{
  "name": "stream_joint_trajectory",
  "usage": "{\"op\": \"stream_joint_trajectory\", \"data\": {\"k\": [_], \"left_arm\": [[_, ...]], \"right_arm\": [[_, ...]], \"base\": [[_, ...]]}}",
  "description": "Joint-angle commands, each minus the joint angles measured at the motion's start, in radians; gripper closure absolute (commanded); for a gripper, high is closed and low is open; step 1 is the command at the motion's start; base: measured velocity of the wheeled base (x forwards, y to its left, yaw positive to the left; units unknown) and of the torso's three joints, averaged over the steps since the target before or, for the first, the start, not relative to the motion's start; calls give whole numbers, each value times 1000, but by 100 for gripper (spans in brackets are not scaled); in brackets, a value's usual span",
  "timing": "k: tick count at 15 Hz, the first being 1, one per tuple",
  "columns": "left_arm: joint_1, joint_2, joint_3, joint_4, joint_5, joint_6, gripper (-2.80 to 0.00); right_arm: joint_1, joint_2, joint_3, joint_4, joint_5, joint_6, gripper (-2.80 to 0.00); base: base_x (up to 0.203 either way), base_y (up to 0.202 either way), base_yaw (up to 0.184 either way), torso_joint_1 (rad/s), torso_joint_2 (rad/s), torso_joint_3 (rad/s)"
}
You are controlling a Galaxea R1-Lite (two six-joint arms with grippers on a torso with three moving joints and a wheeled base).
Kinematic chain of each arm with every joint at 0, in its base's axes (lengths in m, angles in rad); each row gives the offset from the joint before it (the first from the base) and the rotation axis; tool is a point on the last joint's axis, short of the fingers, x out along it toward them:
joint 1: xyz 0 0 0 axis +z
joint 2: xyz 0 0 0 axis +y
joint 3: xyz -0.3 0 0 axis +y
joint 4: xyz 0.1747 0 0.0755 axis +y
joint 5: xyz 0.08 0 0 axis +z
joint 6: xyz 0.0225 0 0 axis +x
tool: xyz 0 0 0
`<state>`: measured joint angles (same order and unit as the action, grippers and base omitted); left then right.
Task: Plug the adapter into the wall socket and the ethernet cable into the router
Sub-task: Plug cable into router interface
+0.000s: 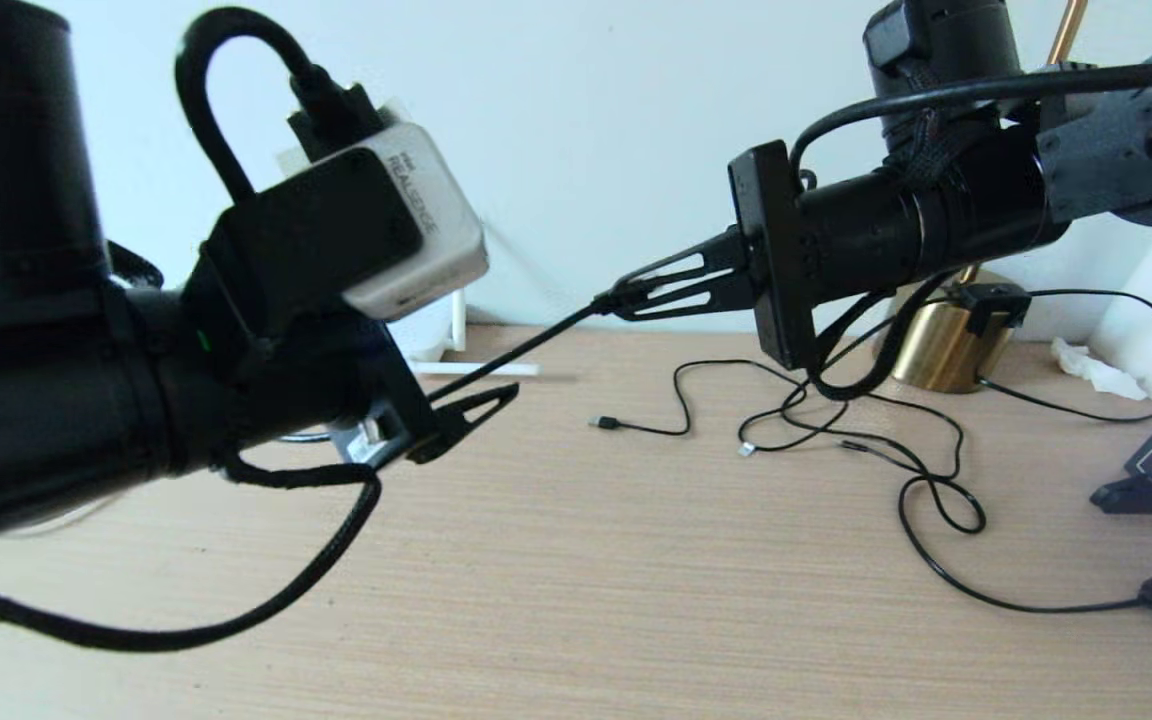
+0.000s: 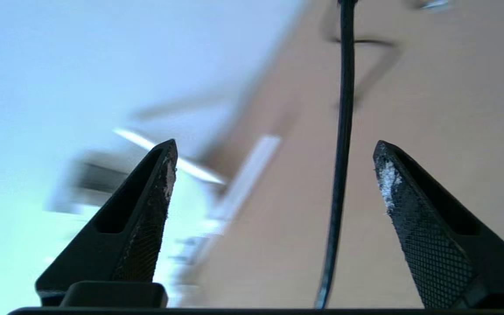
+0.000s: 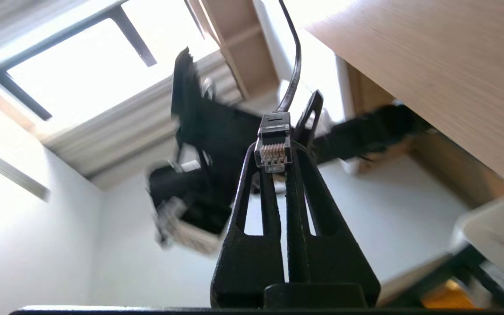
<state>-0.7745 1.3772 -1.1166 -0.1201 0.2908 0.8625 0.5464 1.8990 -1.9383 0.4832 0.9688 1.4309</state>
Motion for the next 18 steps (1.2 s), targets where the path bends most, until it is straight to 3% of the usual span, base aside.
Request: {"op": "stream_joint_trajectory", "data": {"k": [1,4,5,7,10,15,18], "left_arm": [[-11,11,33,-164,25,210,-280],[-19,46,60,-434,8,461,-280],[-47,41,84,-483,-15,499,-280],[-94,11,133,-503,-47,502,-280],[-100,-38,211,-548,-128,454,-280],[-99,-129,335,-559,-182,396,-280],[-98,-93,403,-729,-235,392,-280]], "right_arm": [[1,17,-2,-24,-6,62,0],[1,17,-2,-29,-3,92,0],[1,17,-2,-33,1,94,0],[1,13,-1,-60,22,99,0],[-1,8,-3,-94,49,104,0],[-9,8,-2,-121,100,118,0],[-9,9,5,-117,140,118,0]], "base": [[0,0,0,0,0,0],[0,0,0,0,0,0],[0,0,0,0,0,0],[0,0,0,0,0,0],[0,0,0,0,0,0],[0,0,0,0,0,0],[0,0,0,0,0,0]]}}
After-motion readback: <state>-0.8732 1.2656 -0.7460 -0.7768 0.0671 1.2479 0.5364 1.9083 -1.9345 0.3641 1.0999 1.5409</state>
